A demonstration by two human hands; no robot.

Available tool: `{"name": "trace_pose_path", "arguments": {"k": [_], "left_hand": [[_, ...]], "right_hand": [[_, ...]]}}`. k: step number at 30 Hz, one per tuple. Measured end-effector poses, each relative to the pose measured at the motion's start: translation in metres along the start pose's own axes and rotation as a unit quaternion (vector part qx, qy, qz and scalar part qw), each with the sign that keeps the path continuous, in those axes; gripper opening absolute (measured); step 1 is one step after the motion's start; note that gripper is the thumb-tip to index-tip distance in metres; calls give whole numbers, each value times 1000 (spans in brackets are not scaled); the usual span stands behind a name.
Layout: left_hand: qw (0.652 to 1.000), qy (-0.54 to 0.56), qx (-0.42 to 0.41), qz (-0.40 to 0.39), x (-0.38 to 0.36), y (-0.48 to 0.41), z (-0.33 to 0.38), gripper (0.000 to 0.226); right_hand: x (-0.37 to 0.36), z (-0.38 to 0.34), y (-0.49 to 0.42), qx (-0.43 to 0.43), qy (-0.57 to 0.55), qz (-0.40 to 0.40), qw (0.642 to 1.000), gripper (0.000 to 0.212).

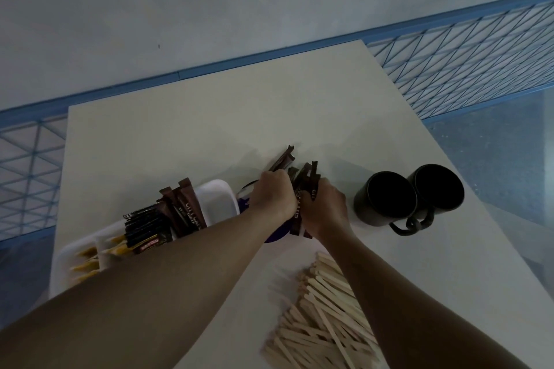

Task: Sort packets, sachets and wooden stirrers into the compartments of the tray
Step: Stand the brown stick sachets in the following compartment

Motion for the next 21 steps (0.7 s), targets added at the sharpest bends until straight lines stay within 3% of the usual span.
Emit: {"name": "trace_pose_path", "arguments": {"k": [8,13,21], "left_hand": [[999,-15,-19,39,5,-7,7,20],[999,-35,-23,-8,1,-11,8,23],[999,21,-20,-36,5,-5,9,33]], "right_hand": [[0,1,-2,3,7,-14,1000,10],[0,1,-2,3,1,-9,1000,11],[2,-2,-1,-26,-36,-18,999,12]]}}
Point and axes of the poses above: each hand's wrist, its own y-axis away from the middle knuckle, its own x-axis out of the back of the hand, z = x × y, the point moved 4 cm from there along -y, towards the middle knuckle, and after that the axes turned 14 degrees about -y, right-handed, at the moved point
